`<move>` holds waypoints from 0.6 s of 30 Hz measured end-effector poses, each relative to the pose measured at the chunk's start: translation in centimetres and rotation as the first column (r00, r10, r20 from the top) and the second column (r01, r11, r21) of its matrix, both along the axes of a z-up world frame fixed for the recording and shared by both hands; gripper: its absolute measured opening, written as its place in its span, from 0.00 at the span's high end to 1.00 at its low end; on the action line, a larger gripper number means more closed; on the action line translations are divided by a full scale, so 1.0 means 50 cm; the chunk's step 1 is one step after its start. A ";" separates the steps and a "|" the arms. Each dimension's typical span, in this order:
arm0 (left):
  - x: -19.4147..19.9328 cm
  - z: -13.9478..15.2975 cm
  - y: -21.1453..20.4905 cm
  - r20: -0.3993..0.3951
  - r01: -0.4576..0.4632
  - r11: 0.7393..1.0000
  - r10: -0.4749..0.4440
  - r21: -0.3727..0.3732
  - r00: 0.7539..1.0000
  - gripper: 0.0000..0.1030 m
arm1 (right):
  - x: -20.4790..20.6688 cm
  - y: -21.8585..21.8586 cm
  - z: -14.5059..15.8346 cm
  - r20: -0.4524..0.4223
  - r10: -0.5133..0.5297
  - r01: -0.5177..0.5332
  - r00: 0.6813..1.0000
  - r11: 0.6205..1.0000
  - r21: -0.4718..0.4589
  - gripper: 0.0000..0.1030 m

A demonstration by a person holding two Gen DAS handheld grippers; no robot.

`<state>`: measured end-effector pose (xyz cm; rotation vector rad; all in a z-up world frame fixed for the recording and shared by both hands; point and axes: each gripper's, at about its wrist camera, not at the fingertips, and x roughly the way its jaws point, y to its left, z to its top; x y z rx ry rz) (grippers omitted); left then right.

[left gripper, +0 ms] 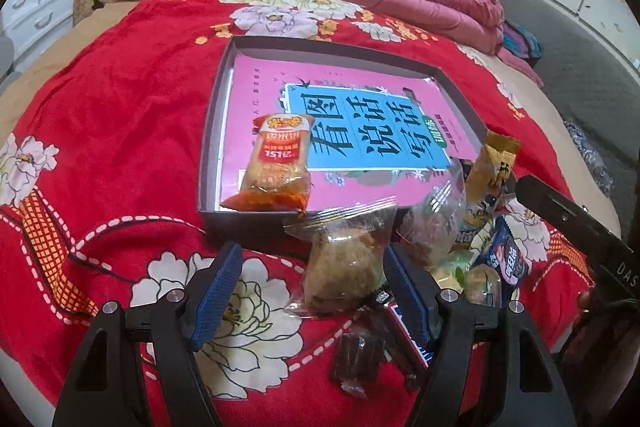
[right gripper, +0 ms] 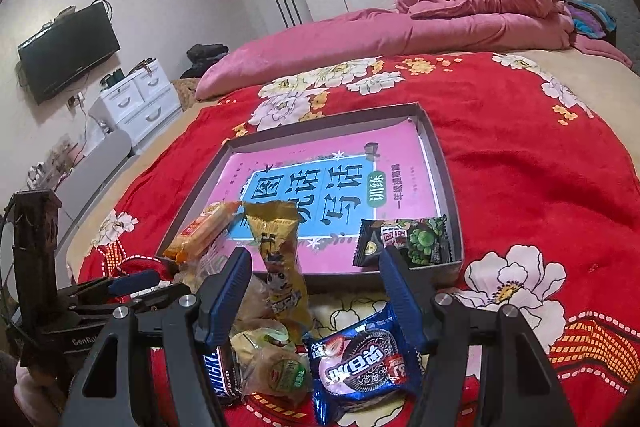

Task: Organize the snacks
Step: 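Open both grippers and withdraw them from the tray, then grasp the clear pastry bag with left gripper while right gripper grasps gold snack stick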

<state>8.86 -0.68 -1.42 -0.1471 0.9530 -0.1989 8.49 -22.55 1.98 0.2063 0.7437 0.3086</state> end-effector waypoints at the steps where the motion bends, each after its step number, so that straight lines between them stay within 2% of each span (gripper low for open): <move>1: 0.000 -0.002 -0.002 -0.004 0.003 1.000 -0.003 0.000 1.000 0.28 | -0.001 0.001 -0.001 -0.001 0.002 -0.002 1.000 1.000 0.000 0.36; 9: 0.006 -0.021 -0.025 -0.041 0.028 0.999 -0.027 0.019 0.999 0.28 | 0.005 0.012 -0.010 -0.016 0.016 -0.016 1.000 1.000 -0.011 0.36; 18: 0.015 -0.034 -0.025 -0.070 0.018 0.999 -0.021 -0.032 0.997 0.28 | 0.013 0.030 -0.029 -0.042 0.044 -0.046 0.998 0.998 -0.042 0.40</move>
